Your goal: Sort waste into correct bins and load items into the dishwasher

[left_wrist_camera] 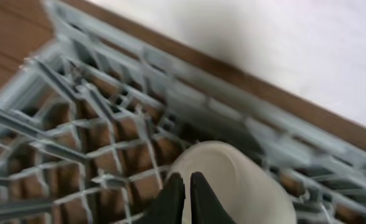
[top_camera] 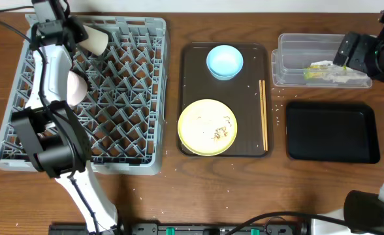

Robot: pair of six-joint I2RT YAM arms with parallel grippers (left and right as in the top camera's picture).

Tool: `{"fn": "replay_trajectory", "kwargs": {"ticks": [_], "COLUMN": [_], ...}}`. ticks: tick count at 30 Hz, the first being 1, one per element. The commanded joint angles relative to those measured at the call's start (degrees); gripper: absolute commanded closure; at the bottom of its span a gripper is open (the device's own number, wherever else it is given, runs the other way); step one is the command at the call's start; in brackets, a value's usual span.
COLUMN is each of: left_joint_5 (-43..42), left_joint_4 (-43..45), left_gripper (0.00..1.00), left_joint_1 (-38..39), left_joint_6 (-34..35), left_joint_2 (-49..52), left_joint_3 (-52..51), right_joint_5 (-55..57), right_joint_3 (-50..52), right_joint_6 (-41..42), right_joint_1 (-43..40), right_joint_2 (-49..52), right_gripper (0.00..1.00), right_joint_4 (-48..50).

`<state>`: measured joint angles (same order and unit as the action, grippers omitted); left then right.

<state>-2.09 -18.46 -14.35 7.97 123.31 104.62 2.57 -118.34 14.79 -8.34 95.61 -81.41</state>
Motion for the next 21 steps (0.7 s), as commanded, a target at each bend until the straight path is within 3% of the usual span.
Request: {"fn": "replay_trajectory", "kwargs": {"ticks": [1,7,21], "left_joint_5": [-5.22,-5.44,-23.21], "left_joint_4": [-0.76,-1.92,-2.05], "left_gripper": [0.92,0.92,0.92], "left_joint_1": [-0.02,-0.02,0.72], "left_joint_6": [0.94,0.94,0.94], "left_joint_2": [1.6,1.57,-3.89], "left_joint_3": [0.5,0.52,0.52], "right_joint_5": [0.63,0.63,0.57], "right_joint_3": [-0.04,-0.04,-0.04], "right_joint_6": [-0.72,-0.74,-0.7], "right_joint_1": [0.04,0.04,0.07], "right_joint_2": [0.13,0.13,0.13], "right_gripper": [0.01,0.01,0.01], "right_joint_4": [0.22,0.2,0.13]}}
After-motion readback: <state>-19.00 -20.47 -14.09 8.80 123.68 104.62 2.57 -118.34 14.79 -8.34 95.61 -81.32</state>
